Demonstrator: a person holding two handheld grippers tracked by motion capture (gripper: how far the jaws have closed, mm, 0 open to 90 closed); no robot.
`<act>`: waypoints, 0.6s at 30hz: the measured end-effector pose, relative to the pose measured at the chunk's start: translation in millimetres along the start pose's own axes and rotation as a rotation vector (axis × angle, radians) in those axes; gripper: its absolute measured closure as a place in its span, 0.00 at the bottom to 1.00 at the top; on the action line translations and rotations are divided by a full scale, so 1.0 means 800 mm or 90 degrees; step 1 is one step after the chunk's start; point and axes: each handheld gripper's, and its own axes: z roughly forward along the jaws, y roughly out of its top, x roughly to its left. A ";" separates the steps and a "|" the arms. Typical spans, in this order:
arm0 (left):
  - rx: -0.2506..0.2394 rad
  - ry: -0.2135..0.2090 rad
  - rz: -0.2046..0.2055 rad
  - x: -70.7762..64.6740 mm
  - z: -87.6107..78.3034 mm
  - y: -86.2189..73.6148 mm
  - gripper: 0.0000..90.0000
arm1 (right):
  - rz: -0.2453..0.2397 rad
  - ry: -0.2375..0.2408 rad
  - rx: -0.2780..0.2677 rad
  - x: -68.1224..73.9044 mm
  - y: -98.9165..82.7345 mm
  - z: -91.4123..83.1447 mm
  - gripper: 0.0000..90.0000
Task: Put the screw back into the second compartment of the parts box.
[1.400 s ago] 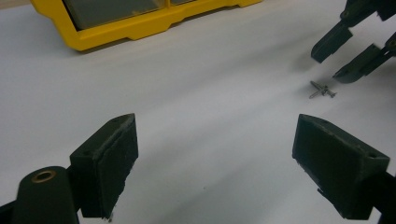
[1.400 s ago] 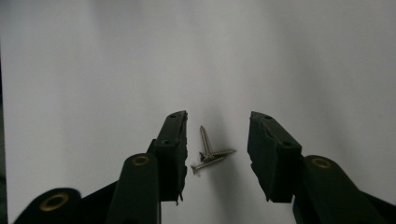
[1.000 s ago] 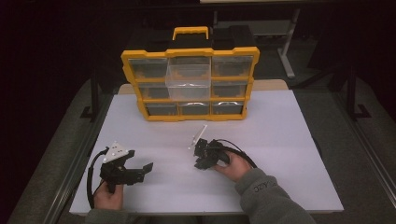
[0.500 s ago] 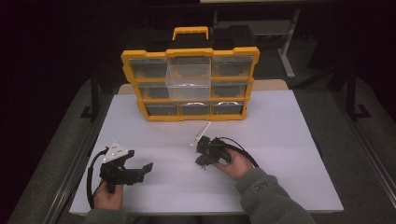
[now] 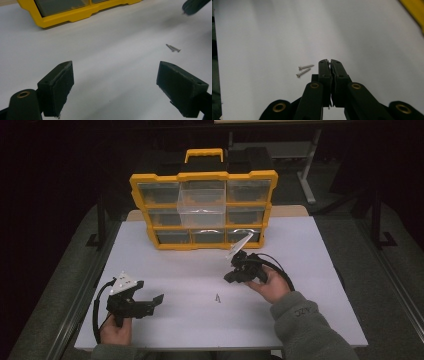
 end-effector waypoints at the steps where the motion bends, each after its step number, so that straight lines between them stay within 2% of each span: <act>1: -0.004 0.000 0.003 0.000 0.000 0.000 0.15 | 0.007 -0.002 0.000 -0.003 0.000 -0.008 0.96; 5: -0.003 0.000 0.005 0.000 -0.001 0.000 0.15 | 0.014 -0.015 -0.018 -0.017 0.002 -0.039 0.96; 10: -0.004 0.000 0.003 0.000 -0.001 0.000 0.15 | 0.038 -0.024 -0.027 -0.033 0.008 -0.075 0.96; 11: -0.001 0.000 0.006 0.001 -0.001 0.000 0.15 | 0.028 -0.028 -0.031 -0.040 0.010 -0.084 0.96; 18: -0.005 0.001 0.000 0.000 0.000 0.000 0.15 | 0.035 -0.038 -0.044 -0.062 0.028 -0.137 0.96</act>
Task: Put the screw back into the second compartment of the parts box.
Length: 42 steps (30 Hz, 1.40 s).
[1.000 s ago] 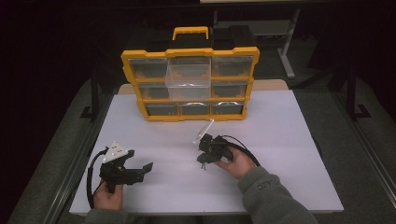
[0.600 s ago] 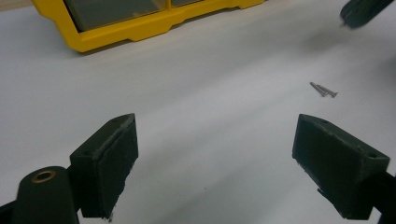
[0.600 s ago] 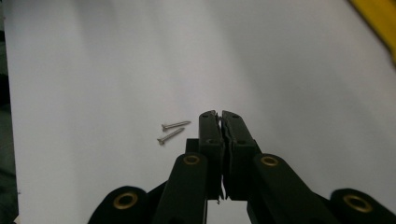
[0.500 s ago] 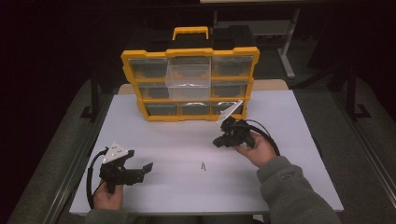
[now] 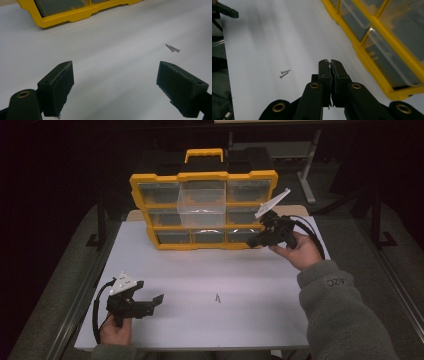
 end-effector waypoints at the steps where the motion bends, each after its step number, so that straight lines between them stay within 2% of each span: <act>1: 0.001 0.000 0.000 0.000 0.000 0.000 0.15 | 0.009 0.000 -0.001 -0.001 0.005 -0.007 0.96; 2: 0.000 0.000 0.000 0.000 0.000 0.000 0.15 | -0.004 -0.003 -0.007 -0.005 0.008 -0.013 0.96; 9: -0.001 -0.001 0.002 0.001 0.001 0.000 0.15 | -0.009 0.000 -0.028 -0.015 0.047 -0.054 0.96; 13: -0.002 -0.005 -0.005 0.001 0.001 0.001 0.15 | -0.028 -0.005 -0.023 -0.017 0.077 -0.069 0.96; 17: 0.001 -0.006 -0.001 0.001 0.000 0.001 0.15 | -0.041 -0.003 -0.029 -0.012 0.106 -0.081 0.96; 23: -0.003 -0.009 -0.016 0.000 0.001 0.000 0.15 | -0.061 -0.011 -0.021 -0.001 0.150 -0.091 0.96; 24: -0.005 -0.008 -0.018 -0.001 0.000 0.000 0.15 | -0.067 -0.011 -0.019 0.001 0.159 -0.091 0.96; 26: 0.000 -0.007 0.006 0.002 -0.001 0.001 0.15 | -0.074 -0.011 -0.017 0.006 0.171 -0.090 0.96; 29: 0.006 -0.006 0.011 0.004 -0.002 0.001 0.15 | -0.085 -0.008 -0.013 0.011 0.187 -0.082 0.96; 31: -0.004 -0.007 -0.002 0.002 -0.001 0.001 0.15 | -0.087 -0.005 -0.008 0.015 0.195 -0.076 0.96; 38: 0.006 -0.007 -0.002 0.004 -0.003 0.001 0.15 | -0.094 0.002 0.015 0.021 0.209 -0.044 0.96; 40: 0.005 -0.007 -0.010 0.003 -0.003 0.000 0.15 | -0.095 0.006 0.021 0.021 0.211 -0.036 0.96; 42: -0.002 -0.007 -0.018 0.002 -0.002 0.000 0.15 | -0.095 0.004 0.026 0.021 0.213 -0.030 0.89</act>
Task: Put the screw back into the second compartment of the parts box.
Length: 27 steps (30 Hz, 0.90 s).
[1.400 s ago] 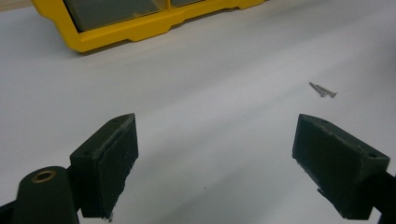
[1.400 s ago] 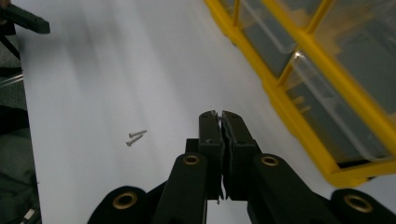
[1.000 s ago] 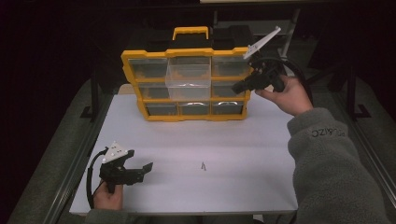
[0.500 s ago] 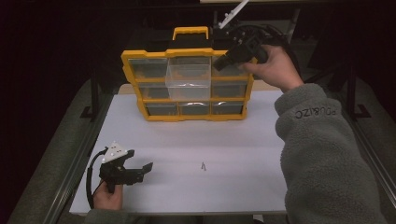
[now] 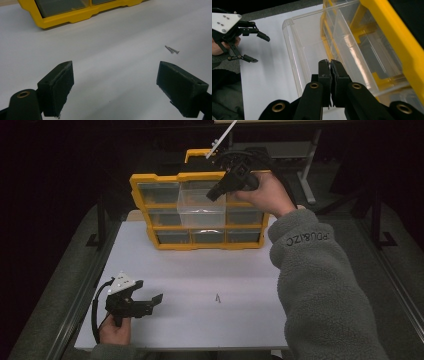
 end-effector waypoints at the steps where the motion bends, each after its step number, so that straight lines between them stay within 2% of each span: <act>1: 0.001 -0.001 0.000 0.000 0.000 0.000 0.15 | 0.003 -0.003 0.002 0.000 0.001 0.003 0.88; 5: 0.002 -0.001 0.006 0.002 -0.001 0.000 0.15 | 0.004 -0.006 -0.007 0.000 0.001 0.001 0.88; 10: -0.003 -0.003 0.002 0.001 -0.001 0.000 0.15 | 0.006 -0.007 -0.023 0.006 -0.006 -0.021 0.86; 16: 0.004 -0.001 0.008 0.000 -0.002 -0.001 0.15 | 0.008 -0.014 -0.028 0.015 -0.029 -0.050 0.83; 21: -0.001 0.001 0.010 -0.001 -0.001 0.000 0.15 | 0.017 -0.013 -0.047 0.020 -0.061 -0.066 0.80; 27: -0.004 0.003 0.014 -0.001 0.000 0.000 0.15 | 0.027 -0.005 -0.057 0.032 -0.117 -0.057 0.78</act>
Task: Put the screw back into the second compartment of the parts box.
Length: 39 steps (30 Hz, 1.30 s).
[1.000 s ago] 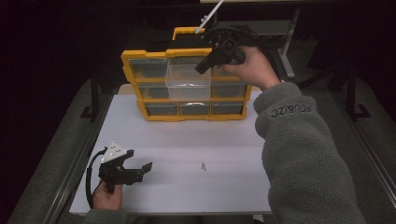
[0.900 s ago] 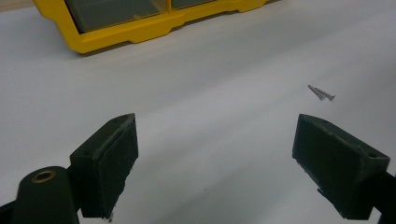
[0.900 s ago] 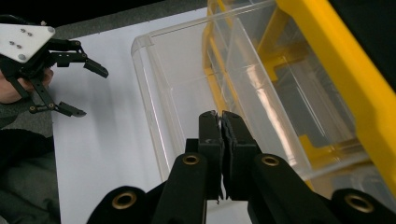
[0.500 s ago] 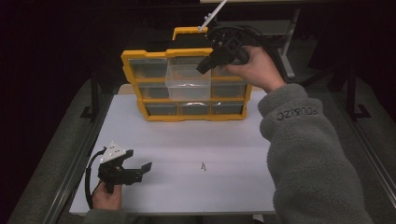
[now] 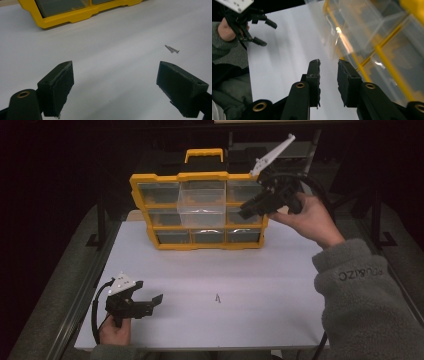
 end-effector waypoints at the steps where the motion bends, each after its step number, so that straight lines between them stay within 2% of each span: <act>1: 0.001 0.000 0.000 0.000 0.000 0.000 0.15 | 0.003 0.003 -0.001 0.001 -0.010 0.003 0.77; 8: -0.001 0.001 0.001 -0.002 0.002 0.000 0.15 | 0.035 0.020 0.005 0.008 -0.070 0.029 0.73; 14: 0.001 0.001 0.006 -0.002 0.002 0.000 0.15 | 0.050 0.032 0.013 0.014 -0.103 0.055 0.70; 23: 0.001 0.001 0.005 -0.002 0.002 0.000 0.15 | 0.047 0.044 0.028 0.027 -0.128 0.091 0.66; 24: 0.000 0.000 -0.003 -0.003 0.002 -0.001 0.15 | 0.047 0.050 0.025 0.032 -0.134 0.101 0.65; 26: 0.000 0.000 0.000 -0.003 0.002 -0.001 0.15 | 0.039 0.050 0.026 0.036 -0.139 0.113 0.64; 29: 0.000 0.000 0.000 -0.003 0.001 -0.001 0.15 | 0.046 0.058 0.028 0.044 -0.148 0.131 0.63; 30: 0.000 0.000 0.000 -0.003 0.001 -0.001 0.15 | 0.057 0.063 0.034 0.047 -0.150 0.137 0.63; 39: 0.001 0.000 -0.002 -0.002 0.001 -0.001 0.15 | 0.056 0.080 0.056 0.058 -0.168 0.190 0.63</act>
